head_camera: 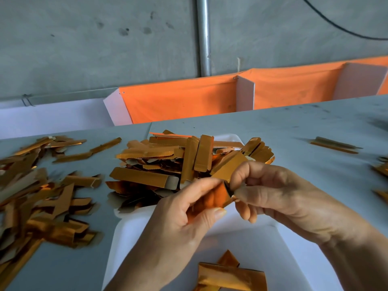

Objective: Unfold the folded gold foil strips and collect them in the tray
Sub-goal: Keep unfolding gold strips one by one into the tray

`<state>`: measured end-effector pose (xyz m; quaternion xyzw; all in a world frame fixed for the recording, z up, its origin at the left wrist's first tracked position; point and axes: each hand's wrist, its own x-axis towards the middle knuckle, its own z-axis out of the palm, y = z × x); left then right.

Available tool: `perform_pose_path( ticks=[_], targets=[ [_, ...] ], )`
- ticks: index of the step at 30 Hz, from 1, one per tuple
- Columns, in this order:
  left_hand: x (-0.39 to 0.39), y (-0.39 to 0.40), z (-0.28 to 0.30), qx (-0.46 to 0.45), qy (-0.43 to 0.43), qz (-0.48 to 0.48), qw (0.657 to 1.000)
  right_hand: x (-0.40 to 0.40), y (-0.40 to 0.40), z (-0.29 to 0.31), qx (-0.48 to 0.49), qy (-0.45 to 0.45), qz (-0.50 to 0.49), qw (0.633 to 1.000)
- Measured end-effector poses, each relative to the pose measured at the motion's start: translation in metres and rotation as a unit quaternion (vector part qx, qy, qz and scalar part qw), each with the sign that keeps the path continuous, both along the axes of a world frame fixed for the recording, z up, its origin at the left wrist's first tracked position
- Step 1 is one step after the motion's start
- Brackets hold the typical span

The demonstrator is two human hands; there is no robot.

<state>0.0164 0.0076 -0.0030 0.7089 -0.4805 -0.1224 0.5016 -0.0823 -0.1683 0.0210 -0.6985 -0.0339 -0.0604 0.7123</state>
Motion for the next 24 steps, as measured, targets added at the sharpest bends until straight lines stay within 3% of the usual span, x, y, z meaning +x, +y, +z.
perform_pose_path(
  ticks=[4,10,16,24],
  targets=[
    [-0.0012,0.0015,0.0001,0.001,-0.008,0.008,1.0,0.0006,0.0038,0.001,-0.006,-0.001,-0.017,1.0],
    [-0.0034,0.0006,-0.0017,0.044,-0.05,0.028,0.997,0.0048,0.0068,-0.0046,-0.1,0.028,-0.084,0.991],
    [-0.0043,0.0014,0.002,0.03,-0.043,0.05,0.997,0.0028,0.0002,-0.0039,0.131,0.054,0.007,0.99],
    [-0.0049,0.0012,0.0014,0.067,-0.075,0.039,0.994,0.0049,0.0017,-0.0042,0.12,0.112,-0.003,0.987]
  ],
)
